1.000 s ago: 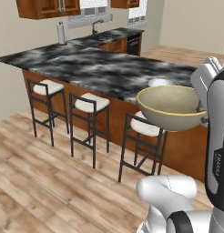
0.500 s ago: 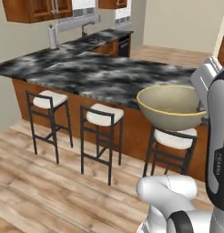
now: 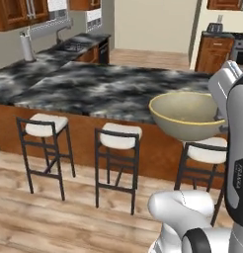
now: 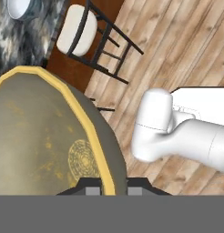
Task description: Pick up the bowls from the cabinet and place each bowl in front of a stool on the dining counter.
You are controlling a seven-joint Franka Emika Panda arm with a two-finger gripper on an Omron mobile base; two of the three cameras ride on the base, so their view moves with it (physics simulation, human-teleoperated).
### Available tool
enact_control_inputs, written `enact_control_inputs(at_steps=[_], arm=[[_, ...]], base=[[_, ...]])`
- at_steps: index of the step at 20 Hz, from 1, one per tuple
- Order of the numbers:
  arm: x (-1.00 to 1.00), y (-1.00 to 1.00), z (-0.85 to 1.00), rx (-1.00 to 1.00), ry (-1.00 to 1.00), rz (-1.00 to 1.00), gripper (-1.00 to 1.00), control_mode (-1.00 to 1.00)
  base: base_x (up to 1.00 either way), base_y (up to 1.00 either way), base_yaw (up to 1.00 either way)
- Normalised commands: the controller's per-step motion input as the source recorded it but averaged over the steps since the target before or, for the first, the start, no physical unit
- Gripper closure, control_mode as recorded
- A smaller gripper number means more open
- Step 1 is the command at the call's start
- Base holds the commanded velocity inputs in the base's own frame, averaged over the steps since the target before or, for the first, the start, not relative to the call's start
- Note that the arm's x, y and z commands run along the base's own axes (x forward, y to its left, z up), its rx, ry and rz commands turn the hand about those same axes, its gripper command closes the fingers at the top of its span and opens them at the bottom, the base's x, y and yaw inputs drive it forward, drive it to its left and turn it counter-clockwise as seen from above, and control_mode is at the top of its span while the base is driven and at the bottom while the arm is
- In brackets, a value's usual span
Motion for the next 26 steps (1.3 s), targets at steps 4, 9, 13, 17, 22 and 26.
enact_control_inputs(at_steps=[4, 9, 13, 17, 22, 26], arm=[[0.0, 0.0, 0.0, 0.0, 0.0, 0.0, 1.0, 1.0], [0.0, 0.0, 0.0, 0.0, 0.0, 0.0, 1.0, 1.0], [0.0, 0.0, 0.0, 0.0, 0.0, 0.0, 1.0, 1.0], [0.0, 0.0, 0.0, 0.0, 0.0, 0.0, 1.0, 1.0], [0.0, 0.0, 0.0, 0.0, 0.0, 0.0, 1.0, 1.0], [0.0, 0.0, 0.0, 0.0, 0.0, 0.0, 1.0, 1.0]], base=[[0.01, 0.99, -0.53], [0.02, 0.94, -0.54], [0.11, 0.87, -0.52], [0.37, 0.62, -0.44], [0.72, 0.28, -0.35], [0.94, 0.0, -0.14]])
